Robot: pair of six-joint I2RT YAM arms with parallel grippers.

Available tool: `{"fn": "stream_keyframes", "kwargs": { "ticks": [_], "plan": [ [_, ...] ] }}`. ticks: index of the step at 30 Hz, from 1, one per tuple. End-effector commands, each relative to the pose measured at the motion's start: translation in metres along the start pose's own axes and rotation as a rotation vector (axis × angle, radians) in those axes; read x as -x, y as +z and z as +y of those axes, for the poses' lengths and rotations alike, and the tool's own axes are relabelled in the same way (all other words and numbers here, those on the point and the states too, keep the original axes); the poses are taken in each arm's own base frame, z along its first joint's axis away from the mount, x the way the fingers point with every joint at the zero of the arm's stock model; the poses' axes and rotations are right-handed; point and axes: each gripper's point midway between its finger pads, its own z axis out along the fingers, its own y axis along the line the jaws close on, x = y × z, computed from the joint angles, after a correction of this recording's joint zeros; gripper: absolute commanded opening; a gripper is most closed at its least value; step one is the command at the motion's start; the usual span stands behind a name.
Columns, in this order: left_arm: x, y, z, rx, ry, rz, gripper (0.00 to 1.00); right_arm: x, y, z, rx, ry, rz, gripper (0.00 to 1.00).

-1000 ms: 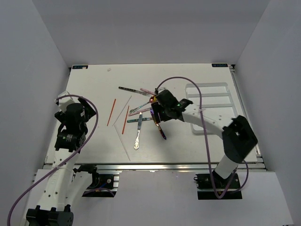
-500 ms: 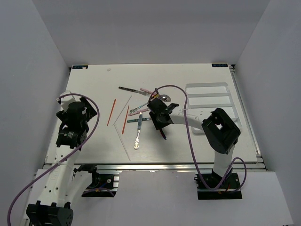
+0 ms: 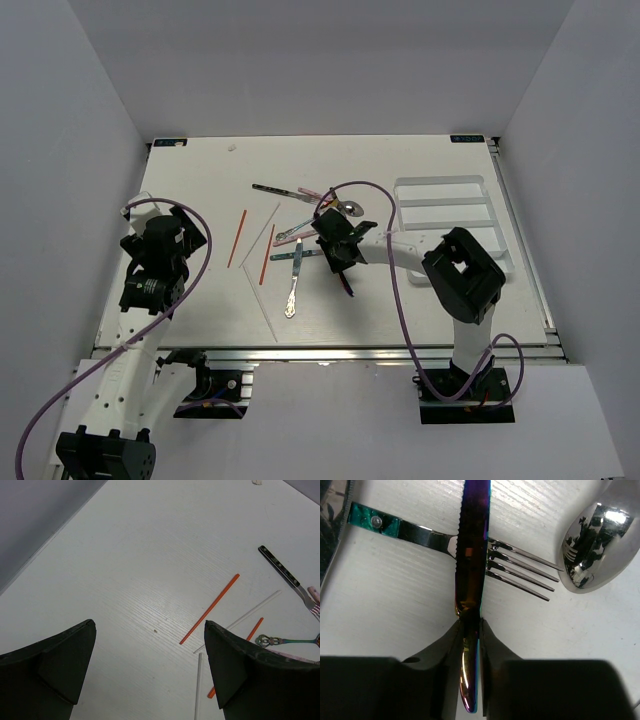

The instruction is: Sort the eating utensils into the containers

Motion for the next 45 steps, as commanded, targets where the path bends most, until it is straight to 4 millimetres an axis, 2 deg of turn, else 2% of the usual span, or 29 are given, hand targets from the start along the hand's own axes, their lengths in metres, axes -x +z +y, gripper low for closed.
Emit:
{"fn": "stream_keyframes", "kwargs": {
  "ticks": [1, 5, 7, 10, 14, 17, 20, 24, 27, 30, 31, 32, 33, 35, 36, 38, 39, 40, 42, 43, 44, 45],
  "plan": [
    [0.009, -0.003, -0.006, -0.026, -0.007, -0.017, 0.98, -0.03, 0.004, -0.006, -0.03, -0.005, 0.084, 0.16],
    [0.009, -0.004, -0.006, -0.027, -0.008, -0.019, 0.98, -0.043, 0.003, -0.006, -0.032, -0.02, 0.121, 0.0],
    [0.011, -0.005, -0.006, -0.028, -0.012, -0.024, 0.98, -0.045, 0.0, 0.0, -0.015, -0.034, 0.129, 0.0],
    [0.01, -0.004, -0.005, -0.024, -0.011, -0.023, 0.98, -0.039, -0.012, 0.012, 0.032, -0.043, 0.105, 0.0],
    [0.01, -0.004, -0.005, -0.023, -0.009, -0.022, 0.98, -0.012, -0.04, 0.023, 0.097, -0.017, 0.0, 0.0],
    [0.011, -0.005, -0.005, -0.023, -0.01, -0.024, 0.98, 0.005, -0.056, 0.023, 0.11, -0.002, -0.069, 0.0],
    [0.011, -0.005, -0.005, -0.022, -0.011, -0.025, 0.98, 0.013, -0.064, 0.022, 0.109, 0.008, -0.104, 0.0],
    [0.011, -0.005, -0.004, -0.02, -0.014, -0.028, 0.98, 0.014, -0.069, 0.02, 0.102, 0.017, -0.106, 0.0],
    [0.012, -0.005, -0.004, -0.02, -0.014, -0.028, 0.98, 0.021, -0.08, 0.011, 0.075, 0.07, -0.153, 0.0],
    [0.011, -0.005, -0.005, -0.02, -0.012, -0.025, 0.98, 0.033, -0.099, -0.018, 0.04, 0.181, -0.226, 0.0],
    [0.012, -0.005, -0.004, -0.019, -0.013, -0.026, 0.98, 0.044, -0.113, -0.04, 0.021, 0.279, -0.282, 0.0],
    [0.011, -0.005, -0.004, -0.018, -0.012, -0.026, 0.98, 0.041, -0.117, -0.055, 0.006, 0.333, -0.298, 0.0],
    [0.011, -0.005, -0.005, -0.02, -0.012, -0.025, 0.98, 0.053, -0.133, -0.086, -0.017, 0.434, -0.372, 0.0],
    [0.012, -0.005, -0.004, -0.017, -0.013, -0.029, 0.98, 0.048, -0.139, -0.119, -0.053, 0.576, -0.413, 0.0],
    [0.011, -0.005, -0.004, -0.016, -0.012, -0.027, 0.98, 0.052, -0.155, -0.152, -0.093, 0.674, -0.476, 0.0],
    [0.012, -0.005, -0.003, -0.013, -0.014, -0.028, 0.98, 0.048, -0.165, -0.183, -0.129, 0.828, -0.543, 0.0],
    [0.012, -0.005, -0.003, -0.015, -0.014, -0.029, 0.98, 0.038, -0.164, -0.194, -0.15, 0.886, -0.56, 0.0],
    [0.011, -0.005, -0.003, -0.014, -0.013, -0.028, 0.98, 0.037, -0.178, -0.218, -0.185, 0.975, -0.631, 0.0],
    [0.012, -0.005, -0.004, -0.017, -0.013, -0.026, 0.98, 0.025, -0.178, -0.238, -0.207, 1.146, -0.681, 0.0],
    [0.011, -0.005, -0.004, -0.017, -0.014, -0.026, 0.98, 0.02, -0.184, -0.253, -0.233, 1.224, -0.723, 0.0],
    [0.011, -0.005, -0.004, -0.016, -0.013, -0.025, 0.98, 0.015, -0.182, -0.259, -0.261, 1.279, -0.735, 0.0],
    [0.011, -0.005, -0.004, -0.018, -0.013, -0.026, 0.98, 0.008, -0.185, -0.27, -0.281, 1.401, -0.762, 0.0]
  ]
}}
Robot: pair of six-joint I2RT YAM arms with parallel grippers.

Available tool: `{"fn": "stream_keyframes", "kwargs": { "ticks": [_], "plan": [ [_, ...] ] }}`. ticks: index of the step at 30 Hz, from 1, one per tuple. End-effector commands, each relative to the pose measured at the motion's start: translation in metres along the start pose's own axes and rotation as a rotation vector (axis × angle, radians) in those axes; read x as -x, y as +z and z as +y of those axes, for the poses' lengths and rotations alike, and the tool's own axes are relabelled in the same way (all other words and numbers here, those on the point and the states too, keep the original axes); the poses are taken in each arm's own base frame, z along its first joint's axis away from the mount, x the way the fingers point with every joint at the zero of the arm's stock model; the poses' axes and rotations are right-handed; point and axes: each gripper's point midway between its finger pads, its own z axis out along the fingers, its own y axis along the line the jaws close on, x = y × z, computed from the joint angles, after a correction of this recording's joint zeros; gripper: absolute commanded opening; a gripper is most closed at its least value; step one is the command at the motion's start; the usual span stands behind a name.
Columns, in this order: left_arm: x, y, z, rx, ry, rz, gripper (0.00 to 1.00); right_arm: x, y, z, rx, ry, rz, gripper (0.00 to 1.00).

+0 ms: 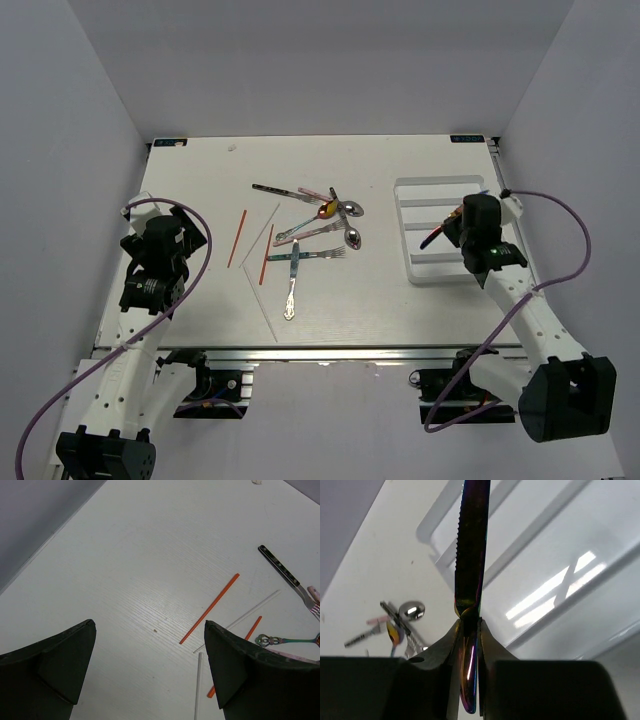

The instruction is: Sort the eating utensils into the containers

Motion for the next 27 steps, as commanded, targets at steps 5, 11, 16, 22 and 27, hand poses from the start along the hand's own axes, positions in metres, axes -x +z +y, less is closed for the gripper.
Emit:
{"fn": "stream_keyframes", "kwargs": {
  "ticks": [5, 11, 16, 22, 27],
  "plan": [
    [0.011, -0.006, -0.004, -0.019, -0.014, -0.028, 0.98, 0.026, 0.011, -0.059, -0.27, 0.509, -0.211, 0.0],
    [0.011, -0.005, -0.006, -0.031, -0.013, -0.022, 0.98, -0.004, 0.019, -0.089, -0.368, 0.593, -0.198, 0.0],
    [0.011, -0.006, -0.007, -0.037, -0.015, -0.023, 0.98, -0.017, 0.025, -0.108, -0.395, 0.615, -0.223, 0.0],
    [0.009, -0.005, -0.007, -0.037, -0.013, -0.018, 0.98, -0.023, 0.035, -0.115, -0.412, 0.561, -0.208, 0.0],
    [0.009, -0.004, -0.008, -0.041, -0.008, -0.013, 0.98, -0.026, 0.039, -0.115, -0.387, 0.534, -0.192, 0.34]
  ]
}}
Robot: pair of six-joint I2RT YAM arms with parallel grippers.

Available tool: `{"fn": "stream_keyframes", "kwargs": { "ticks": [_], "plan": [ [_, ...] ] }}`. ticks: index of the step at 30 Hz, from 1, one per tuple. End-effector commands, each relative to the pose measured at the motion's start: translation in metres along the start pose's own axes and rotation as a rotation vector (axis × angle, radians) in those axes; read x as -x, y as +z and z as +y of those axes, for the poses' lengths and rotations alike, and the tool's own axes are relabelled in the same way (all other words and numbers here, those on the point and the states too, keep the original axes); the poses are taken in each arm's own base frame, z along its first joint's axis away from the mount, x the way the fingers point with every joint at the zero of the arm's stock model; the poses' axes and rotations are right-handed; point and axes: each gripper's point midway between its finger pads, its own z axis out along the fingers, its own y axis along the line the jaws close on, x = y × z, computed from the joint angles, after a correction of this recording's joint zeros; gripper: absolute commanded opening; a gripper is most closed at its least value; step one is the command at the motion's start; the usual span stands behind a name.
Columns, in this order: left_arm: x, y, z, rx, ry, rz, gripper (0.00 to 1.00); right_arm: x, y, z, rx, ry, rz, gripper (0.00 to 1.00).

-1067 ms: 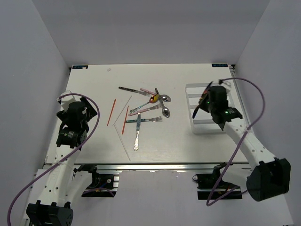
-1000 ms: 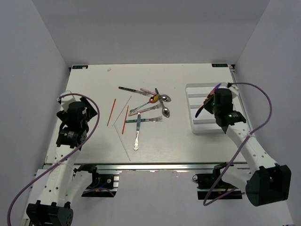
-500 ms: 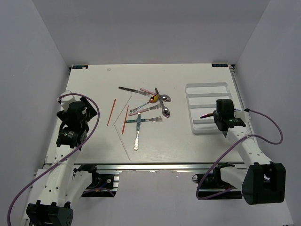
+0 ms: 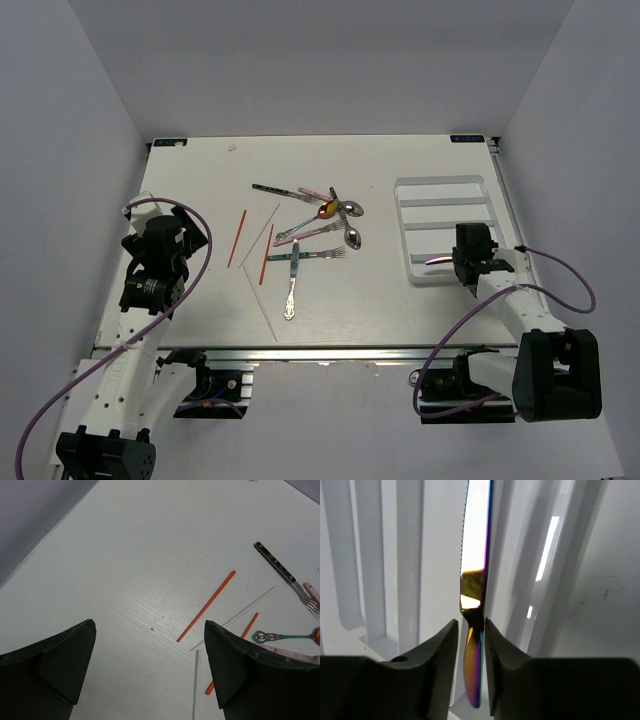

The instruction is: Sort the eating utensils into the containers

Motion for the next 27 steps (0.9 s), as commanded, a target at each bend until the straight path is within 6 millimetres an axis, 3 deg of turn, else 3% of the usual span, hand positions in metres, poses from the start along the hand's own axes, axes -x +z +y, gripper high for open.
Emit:
{"fn": "stream_keyframes", "kwargs": {
  "ticks": [1, 2, 3, 6, 10, 12, 13, 14, 15, 16, 17, 18, 19, 21, 22, 23, 27],
  "plan": [
    [0.01, -0.004, -0.005, -0.023, -0.008, -0.021, 0.98, 0.009, 0.002, 0.014, 0.069, 0.02, -0.041, 0.37],
    [0.009, -0.004, -0.006, -0.025, -0.006, -0.019, 0.98, 0.009, 0.001, 0.017, 0.084, 0.026, -0.035, 0.4],
    [0.01, -0.004, -0.006, -0.026, -0.007, -0.02, 0.98, 0.009, 0.001, 0.018, 0.087, 0.024, -0.032, 0.56],
    [0.009, -0.003, -0.007, -0.029, -0.005, -0.017, 0.98, 0.01, -0.003, 0.025, 0.105, 0.005, -0.014, 0.7],
    [0.005, -0.002, -0.019, -0.094, 0.01, 0.003, 0.98, 0.014, -0.02, 0.049, 0.183, -0.037, 0.019, 0.72],
    [-0.006, 0.0, -0.036, -0.182, 0.028, 0.053, 0.98, 0.018, -0.039, 0.079, 0.298, -0.084, 0.031, 0.72],
    [-0.01, 0.001, -0.045, -0.214, 0.037, 0.079, 0.98, 0.013, -0.048, 0.09, 0.354, -0.192, 0.064, 0.72],
    [-0.017, 0.0, -0.055, -0.248, 0.043, 0.117, 0.98, 0.015, -0.063, 0.116, 0.425, -0.248, 0.075, 0.72],
    [-0.036, 0.007, -0.06, -0.229, 0.08, 0.195, 0.98, 0.011, -0.07, 0.124, 0.443, -0.328, 0.098, 0.72],
    [-0.051, -0.002, -0.083, -0.282, 0.129, 0.23, 0.98, 0.001, -0.08, 0.131, 0.473, -0.411, 0.152, 0.73],
    [-0.049, -0.003, -0.094, -0.254, 0.13, 0.209, 0.98, -0.005, -0.092, 0.151, 0.526, -0.54, 0.167, 0.73],
    [-0.059, -0.009, -0.108, -0.259, 0.164, 0.219, 0.98, -0.014, -0.098, 0.156, 0.553, -0.614, 0.199, 0.73],
    [-0.089, -0.016, -0.131, -0.285, 0.251, 0.272, 0.98, -0.025, -0.104, 0.149, 0.544, -0.685, 0.253, 0.73],
    [-0.103, -0.021, -0.152, -0.282, 0.268, 0.307, 0.98, -0.045, -0.118, 0.148, 0.583, -0.807, 0.284, 0.74],
    [-0.122, -0.025, -0.162, -0.286, 0.316, 0.339, 0.98, -0.052, -0.123, 0.143, 0.593, -0.837, 0.302, 0.74],
    [-0.127, -0.027, -0.166, -0.28, 0.304, 0.343, 0.98, -0.061, -0.136, 0.141, 0.641, -0.865, 0.322, 0.74],
    [-0.163, -0.031, -0.175, -0.337, 0.304, 0.396, 0.98, -0.078, -0.146, 0.12, 0.696, -0.942, 0.394, 0.76]
  ]
}}
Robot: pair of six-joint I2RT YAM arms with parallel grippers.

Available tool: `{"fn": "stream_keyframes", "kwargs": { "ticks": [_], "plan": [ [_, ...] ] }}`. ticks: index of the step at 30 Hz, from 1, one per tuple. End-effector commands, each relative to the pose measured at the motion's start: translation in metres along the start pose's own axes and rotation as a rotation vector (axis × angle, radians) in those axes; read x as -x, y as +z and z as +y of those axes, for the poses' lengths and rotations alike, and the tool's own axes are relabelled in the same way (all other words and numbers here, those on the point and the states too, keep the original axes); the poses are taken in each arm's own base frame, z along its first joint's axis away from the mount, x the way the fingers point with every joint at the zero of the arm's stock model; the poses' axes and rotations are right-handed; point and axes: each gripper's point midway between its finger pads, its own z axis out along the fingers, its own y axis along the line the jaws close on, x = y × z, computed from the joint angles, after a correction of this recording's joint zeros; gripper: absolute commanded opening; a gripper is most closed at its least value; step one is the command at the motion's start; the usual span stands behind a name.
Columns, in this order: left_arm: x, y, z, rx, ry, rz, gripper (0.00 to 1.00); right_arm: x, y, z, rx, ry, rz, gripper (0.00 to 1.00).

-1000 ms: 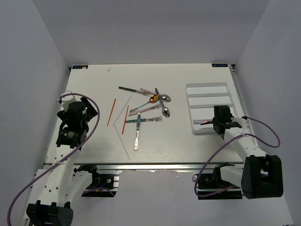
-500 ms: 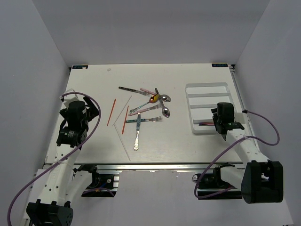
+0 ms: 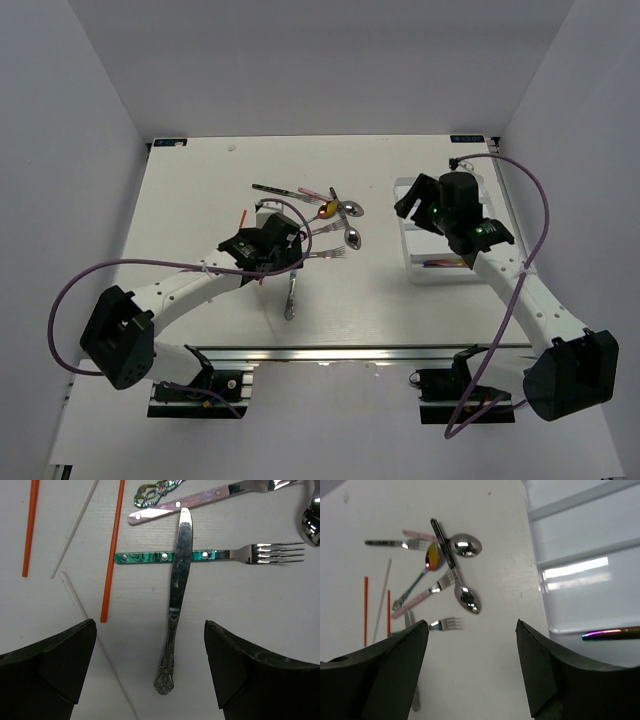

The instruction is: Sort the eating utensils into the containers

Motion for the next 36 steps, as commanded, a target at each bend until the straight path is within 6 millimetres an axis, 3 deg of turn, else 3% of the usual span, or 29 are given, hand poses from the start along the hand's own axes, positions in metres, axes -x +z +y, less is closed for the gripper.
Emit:
{"fn": "stream_keyframes", "kwargs": {
  "ticks": [1, 6, 10, 19, 20, 23, 29, 33, 36],
  "plan": [
    [-0.005, 0.004, -0.007, -0.025, -0.073, -0.006, 0.97, -0.034, -0.012, -0.01, 0.031, -0.126, 0.111, 0.77],
    [-0.035, 0.02, -0.024, -0.069, -0.034, 0.078, 0.81, -0.045, -0.014, -0.009, 0.056, -0.159, 0.126, 0.78],
    [-0.059, 0.027, -0.025, -0.078, 0.005, 0.134, 0.73, -0.051, -0.012, -0.011, 0.062, -0.177, 0.147, 0.78],
    [-0.083, 0.042, -0.026, -0.062, 0.041, 0.202, 0.63, -0.057, -0.008, -0.01, 0.082, -0.175, 0.158, 0.79],
    [-0.088, 0.045, -0.024, -0.055, 0.048, 0.217, 0.55, -0.057, -0.009, -0.01, 0.084, -0.175, 0.154, 0.79],
    [-0.099, 0.051, -0.022, -0.044, 0.055, 0.245, 0.5, -0.057, -0.009, -0.01, 0.084, -0.178, 0.154, 0.79],
    [-0.117, 0.057, -0.014, -0.004, 0.075, 0.295, 0.32, -0.053, -0.014, -0.009, 0.088, -0.181, 0.138, 0.79],
    [-0.122, 0.053, -0.01, -0.006, 0.078, 0.307, 0.02, -0.049, -0.018, -0.009, 0.088, -0.181, 0.12, 0.8],
    [-0.121, 0.049, -0.013, -0.026, 0.07, 0.303, 0.0, -0.05, -0.019, -0.007, 0.103, -0.181, 0.122, 0.81]
  ]
}}
